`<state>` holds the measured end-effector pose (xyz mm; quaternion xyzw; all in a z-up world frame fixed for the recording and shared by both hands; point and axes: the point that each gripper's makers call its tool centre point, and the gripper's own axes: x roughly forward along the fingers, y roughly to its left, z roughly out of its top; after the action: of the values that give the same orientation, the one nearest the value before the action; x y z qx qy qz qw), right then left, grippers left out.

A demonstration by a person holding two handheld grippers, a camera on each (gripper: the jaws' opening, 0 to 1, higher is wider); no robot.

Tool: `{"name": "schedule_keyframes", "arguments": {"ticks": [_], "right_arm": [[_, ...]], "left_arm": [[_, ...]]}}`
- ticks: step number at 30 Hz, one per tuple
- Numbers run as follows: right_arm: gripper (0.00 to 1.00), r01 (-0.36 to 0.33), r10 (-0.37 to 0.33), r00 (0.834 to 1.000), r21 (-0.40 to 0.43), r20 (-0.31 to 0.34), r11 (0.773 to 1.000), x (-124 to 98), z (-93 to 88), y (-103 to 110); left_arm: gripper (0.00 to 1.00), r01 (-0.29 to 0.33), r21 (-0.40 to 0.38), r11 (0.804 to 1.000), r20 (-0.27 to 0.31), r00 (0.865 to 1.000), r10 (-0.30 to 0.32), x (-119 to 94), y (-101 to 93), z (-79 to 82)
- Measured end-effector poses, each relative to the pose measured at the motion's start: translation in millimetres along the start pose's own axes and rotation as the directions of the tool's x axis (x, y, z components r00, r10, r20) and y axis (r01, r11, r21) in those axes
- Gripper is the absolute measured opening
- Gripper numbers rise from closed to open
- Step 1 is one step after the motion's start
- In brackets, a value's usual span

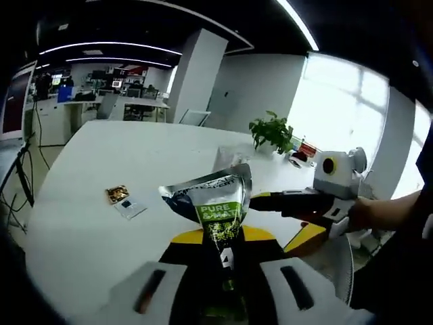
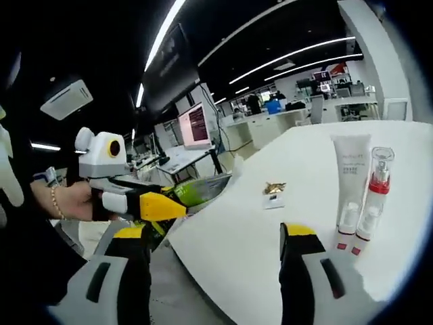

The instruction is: Arrange the skincare products in the storage area until every visible bottle or jar stands upright without overlapping.

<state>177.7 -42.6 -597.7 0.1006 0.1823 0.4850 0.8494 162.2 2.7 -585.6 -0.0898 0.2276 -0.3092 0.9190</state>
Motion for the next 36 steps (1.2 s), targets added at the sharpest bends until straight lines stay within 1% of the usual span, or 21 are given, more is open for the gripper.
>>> {"name": "schedule_keyframes", "arguments": {"ticks": [2, 3, 5, 7, 9, 11, 12, 15, 16, 17, 20, 22, 23, 24, 25, 26, 27, 28, 30, 31, 36], "right_arm": [[0.71, -0.028, 0.026, 0.999, 0.048, 0.032, 0.998, 1, 5.2, 7], [0.69, -0.043, 0.043, 0.999, 0.045, 0.014, 0.998, 1, 2.6, 9], [0.67, -0.047, 0.046, 0.999, 0.052, 0.019, 0.998, 2, 3.6, 11], [0.64, -0.074, 0.07, 0.996, 0.1, 0.046, 0.992, 2, 7.3, 15], [0.58, -0.088, 0.08, 0.995, 0.126, 0.066, 0.988, 0, 10.8, 15], [0.54, -0.12, 0.109, 0.991, 0.157, 0.082, 0.98, -1, 13.8, 18], [0.53, -0.141, 0.124, 0.987, 0.194, 0.098, 0.971, -2, 16.8, 19], [0.49, -0.179, 0.139, 0.976, 0.248, 0.17, 0.952, -4, 31.0, 20], [0.48, -0.197, 0.142, 0.969, 0.285, 0.202, 0.938, -5, 37.2, 20], [0.46, -0.202, 0.141, 0.967, 0.303, 0.211, 0.931, -5, 39.1, 20], [0.37, -0.185, 0.118, 0.969, 0.32, 0.218, 0.929, -3, 41.1, 14], [0.29, -0.188, 0.115, 0.968, 0.345, 0.222, 0.92, -1, 41.1, 13], [0.23, -0.184, 0.1, 0.969, 0.389, 0.226, 0.903, 1, 41.3, 10], [0.18, -0.182, 0.093, 0.968, 0.398, 0.234, 0.899, 1, 42.4, 9], [0.17, -0.201, 0.101, 0.963, 0.416, 0.25, 0.887, 1, 45.2, 14], [0.16, -0.187, 0.087, 0.965, 0.421, 0.246, 0.887, 2, 44.3, 12], [0.15, -0.184, 0.079, 0.968, 0.458, 0.24, 0.869, 3, 42.4, 14], [0.12, -0.2, 0.091, 0.966, 0.474, 0.244, 0.857, 3, 42.8, 17], [0.1, -0.198, 0.09, 0.966, 0.47, 0.241, 0.86, 3, 41.9, 18], [0.08, -0.208, 0.106, 0.967, 0.474, 0.233, 0.855, 3, 40.1, 20], [0.05, -0.22, 0.105, 0.966, 0.544, 0.234, 0.81, -3, 34.1, 14]], "left_arm": [[0.15, 0.014, 0.005, 1.0, 0.009, 1.0, -0.014, -2, -4.1, -0.8], [0.15, 0.012, 0.003, 1.0, 0.015, 1.0, -0.012, -4, -5.8, 0.3], [0.15, 0.01, 0.003, 1.0, 0.019, 1.0, -0.01, -4, -3.5, 2.1], [0.15, 0.009, -0.005, 1.0, 0.031, 0.999, -0.009, -5, -3.0, 4.5], [0.15, 0.007, 0.004, 1.0, 0.04, 0.999, -0.007, -5, -2.9, 7.3], [0.15, 0.018, -0.012, 1.0, 0.052, 0.999, -0.017, -4, -3.5, 10.6], [0.15, 0.026, -0.022, 0.999, 0.056, 0.998, -0.024, -4, -4.8, 11.8], [0.15, 0.034, -0.001, 0.999, 0.05, 0.998, -0.034, -1, -8.7, 11.9], [0.15, 0.036, 0.0, 0.999, 0.049, 0.998, -0.036, 0, -9.1, 11.7], [0.15, 0.041, 0.001, 0.999, 0.048, 0.998, -0.041, 1, -10.6, 11.3], [0.15, 0.064, 0.015, 0.998, 0.049, 0.997, -0.065, 3, -18.9, 12.0], [0.15, 0.072, 0.022, 0.997, 0.051, 0.996, -0.073, 4, -23.4, 13.2], [0.16, 0.071, 0.026, 0.997, 0.052, 0.996, -0.072, 5, -24.3, 13.6], [0.16, 0.069, 0.034, 0.997, 0.051, 0.996, -0.071, 5, -25.0, 13.7], [0.17, 0.054, 0.05, 0.997, 0.054, 0.997, -0.057, 6, -22.5, 14.2], [0.17, 0.052, 0.055, 0.997, 0.059, 0.997, -0.055, 6, -21.5, 14.9], [0.19, 0.054, 0.059, 0.997, 0.051, 0.997, -0.057, 6, -21.7, 13.8], [0.2, 0.052, 0.068, 0.996, 0.045, 0.997, -0.055, 6, -21.4, 12.7], [0.24, 0.042, 0.1, 0.994, 0.04, 0.998, -0.046, 7, -20.5, 11.6], [0.26, 0.044, 0.101, 0.994, 0.03, 0.998, -0.047, 6, -20.7, 9.8], [0.34, 0.053, 0.099, 0.994, 0.03, 0.998, -0.057, 7, -22.7, 8.4]]}}
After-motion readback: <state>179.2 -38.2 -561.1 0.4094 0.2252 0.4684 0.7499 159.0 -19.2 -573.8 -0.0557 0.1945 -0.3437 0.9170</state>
